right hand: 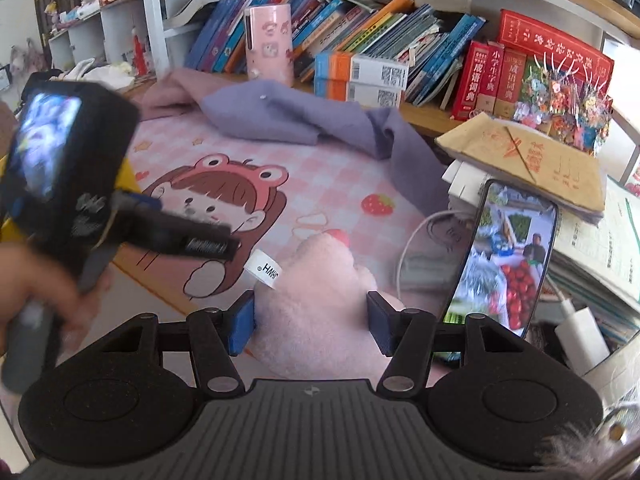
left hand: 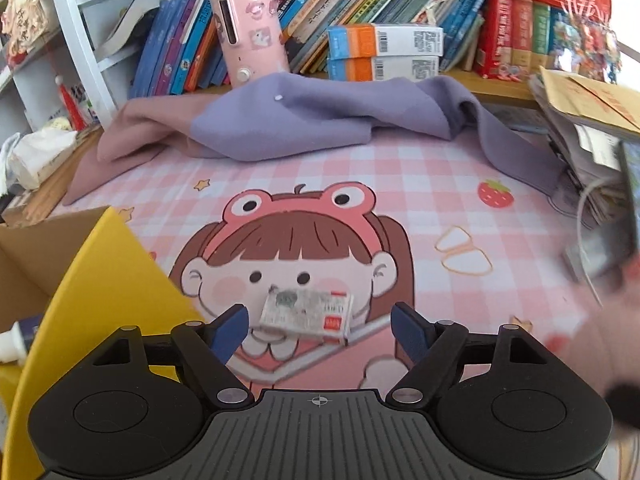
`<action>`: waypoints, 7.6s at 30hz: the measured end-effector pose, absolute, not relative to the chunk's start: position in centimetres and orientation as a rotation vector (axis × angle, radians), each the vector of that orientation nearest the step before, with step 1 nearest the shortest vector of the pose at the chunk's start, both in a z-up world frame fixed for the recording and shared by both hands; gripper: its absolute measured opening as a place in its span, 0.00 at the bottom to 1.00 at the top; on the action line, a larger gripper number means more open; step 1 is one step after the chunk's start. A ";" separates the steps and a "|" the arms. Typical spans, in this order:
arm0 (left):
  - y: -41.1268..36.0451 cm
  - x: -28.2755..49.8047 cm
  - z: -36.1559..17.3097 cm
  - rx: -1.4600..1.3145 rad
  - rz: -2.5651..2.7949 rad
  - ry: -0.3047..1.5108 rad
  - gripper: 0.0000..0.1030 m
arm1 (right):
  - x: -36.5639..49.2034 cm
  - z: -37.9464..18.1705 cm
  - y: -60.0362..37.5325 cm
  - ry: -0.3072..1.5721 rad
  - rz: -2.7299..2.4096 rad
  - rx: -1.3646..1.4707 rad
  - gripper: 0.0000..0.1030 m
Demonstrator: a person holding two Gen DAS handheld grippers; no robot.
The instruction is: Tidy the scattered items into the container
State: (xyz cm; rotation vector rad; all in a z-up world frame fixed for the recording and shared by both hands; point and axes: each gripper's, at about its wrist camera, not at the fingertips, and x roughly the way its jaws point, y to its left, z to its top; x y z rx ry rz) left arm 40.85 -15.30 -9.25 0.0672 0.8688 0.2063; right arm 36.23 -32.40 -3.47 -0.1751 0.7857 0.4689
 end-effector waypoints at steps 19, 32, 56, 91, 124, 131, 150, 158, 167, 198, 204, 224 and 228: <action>-13.7 42.3 -10.9 -0.055 0.166 0.903 0.54 | 36.0 -4.8 -31.8 0.799 0.472 -0.201 0.82; -14.6 39.9 -8.6 -0.099 0.089 0.881 0.52 | 37.5 -7.1 -31.0 0.899 0.448 -0.193 0.98; -15.0 32.2 -2.6 -0.090 0.004 0.785 0.52 | 35.3 -6.4 -31.0 0.807 0.439 -0.262 0.82; -8.3 14.7 1.6 -0.108 -0.241 0.663 0.52 | 16.7 0.3 -26.0 0.720 0.290 -0.253 0.85; 6.4 3.0 -0.7 -0.114 -0.063 0.728 0.52 | 6.1 -0.8 -11.4 0.761 0.466 -0.318 0.85; 8.4 2.4 -1.0 -0.109 -0.022 0.743 0.52 | 6.3 -0.9 -8.9 0.754 0.535 -0.351 0.85; 10.5 6.7 1.2 -0.039 -0.005 0.718 0.52 | 10.1 2.3 -6.6 0.609 0.622 -0.354 0.85; 10.8 11.9 4.1 -0.023 -0.016 0.628 0.52 | 15.3 5.3 -6.1 0.485 0.626 -0.356 0.85; 10.8 20.8 4.4 0.049 -0.039 0.641 0.52 | 24.4 4.1 -4.2 0.456 0.650 -0.551 0.86; 8.3 36.2 0.2 0.078 -0.159 0.880 0.79 | 32.2 -2.9 -1.4 0.327 0.877 -1.183 1.00; 7.5 30.7 4.5 0.118 -0.111 0.685 0.85 | 29.2 -0.3 -4.0 0.228 0.776 -1.026 1.00; 6.0 11.1 6.6 -0.019 0.026 0.454 0.89 | 14.0 6.1 -10.5 0.268 0.507 -0.383 1.00; 5.6 7.7 5.6 -0.033 0.061 0.477 0.92 | 11.1 5.5 -12.6 0.358 0.415 -0.209 1.00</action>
